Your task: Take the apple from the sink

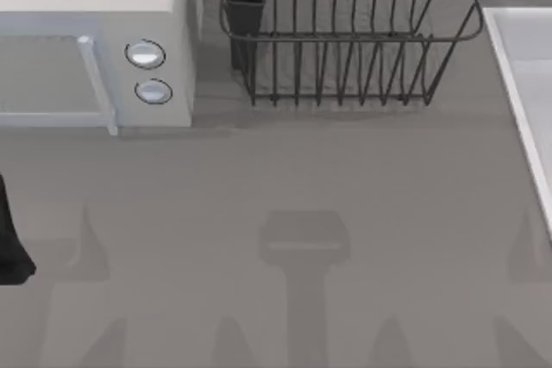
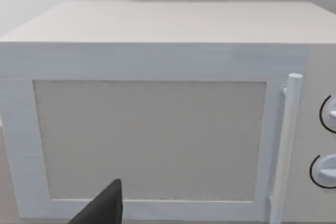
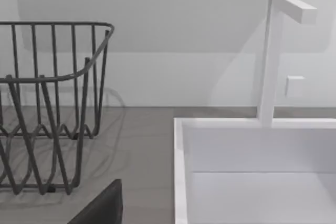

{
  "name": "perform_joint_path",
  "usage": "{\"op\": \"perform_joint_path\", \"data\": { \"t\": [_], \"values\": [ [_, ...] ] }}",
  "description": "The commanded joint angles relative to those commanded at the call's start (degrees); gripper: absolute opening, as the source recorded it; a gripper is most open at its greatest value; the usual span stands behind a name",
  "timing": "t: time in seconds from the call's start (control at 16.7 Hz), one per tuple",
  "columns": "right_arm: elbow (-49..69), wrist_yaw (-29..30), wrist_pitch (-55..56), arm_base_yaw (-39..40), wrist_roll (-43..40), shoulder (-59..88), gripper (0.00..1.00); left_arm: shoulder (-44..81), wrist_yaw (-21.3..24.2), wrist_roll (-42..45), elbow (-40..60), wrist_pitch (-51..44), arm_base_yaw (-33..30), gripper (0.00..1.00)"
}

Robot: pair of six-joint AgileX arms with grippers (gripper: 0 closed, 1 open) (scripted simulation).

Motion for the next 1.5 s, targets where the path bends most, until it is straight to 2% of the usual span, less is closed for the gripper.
{"op": "perform_joint_path", "data": {
  "t": [0.24, 0.54, 1.26, 1.5],
  "values": [
    [1.7, 0.0, -1.1, -0.3, -0.3, 1.8, 1.0, 0.0, 0.0, 0.0, 0.0, 0.0, 0.0, 1.0],
    [14.6, 0.0, -9.8, -3.0, -2.9, 16.8, 1.0, 0.0, 0.0, 0.0, 0.0, 0.0, 0.0, 1.0],
    [65.9, 0.1, -44.1, -13.6, -12.9, 87.0, 1.0, 0.0, 0.0, 0.0, 0.0, 0.0, 0.0, 1.0],
    [79.8, 0.1, -53.3, -16.5, -15.6, 106.7, 1.0, 0.0, 0.0, 0.0, 0.0, 0.0, 0.0, 1.0]
  ]
}}
